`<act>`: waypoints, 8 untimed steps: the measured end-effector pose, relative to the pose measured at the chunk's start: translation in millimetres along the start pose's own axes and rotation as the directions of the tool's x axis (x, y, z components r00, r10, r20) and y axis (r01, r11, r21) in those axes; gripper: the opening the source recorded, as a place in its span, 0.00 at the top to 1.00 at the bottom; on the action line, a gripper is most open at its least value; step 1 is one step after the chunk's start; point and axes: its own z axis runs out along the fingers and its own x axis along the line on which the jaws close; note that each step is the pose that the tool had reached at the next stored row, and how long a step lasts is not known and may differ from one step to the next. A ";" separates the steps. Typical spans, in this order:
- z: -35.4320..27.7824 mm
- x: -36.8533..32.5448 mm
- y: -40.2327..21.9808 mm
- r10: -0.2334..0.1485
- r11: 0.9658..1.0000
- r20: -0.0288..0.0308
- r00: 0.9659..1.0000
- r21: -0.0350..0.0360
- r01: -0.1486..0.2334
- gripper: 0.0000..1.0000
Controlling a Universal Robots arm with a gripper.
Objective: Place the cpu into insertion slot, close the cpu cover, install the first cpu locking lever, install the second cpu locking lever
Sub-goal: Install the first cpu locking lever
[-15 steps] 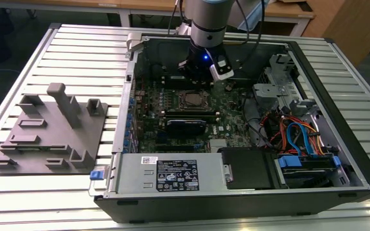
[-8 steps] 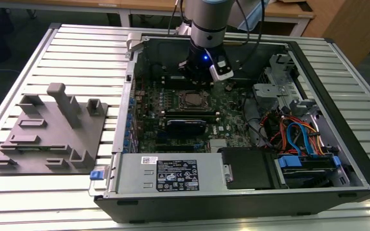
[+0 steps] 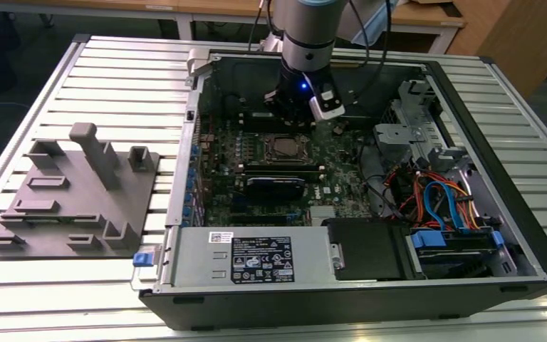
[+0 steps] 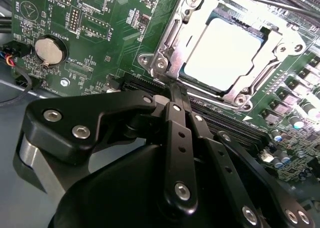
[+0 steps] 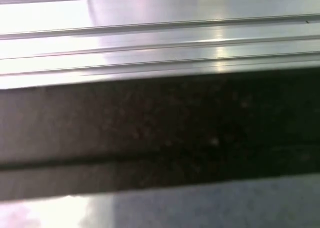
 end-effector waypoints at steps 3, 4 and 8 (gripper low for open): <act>0.6 0.0 -0.1 0.004 1.000 0.000 1.000 0.000 -0.004 0.90; 1.4 -0.2 0.2 0.006 1.000 0.002 1.000 -0.002 -0.006 0.90; 2.1 0.0 -0.2 0.008 1.000 0.001 1.000 0.000 -0.008 0.90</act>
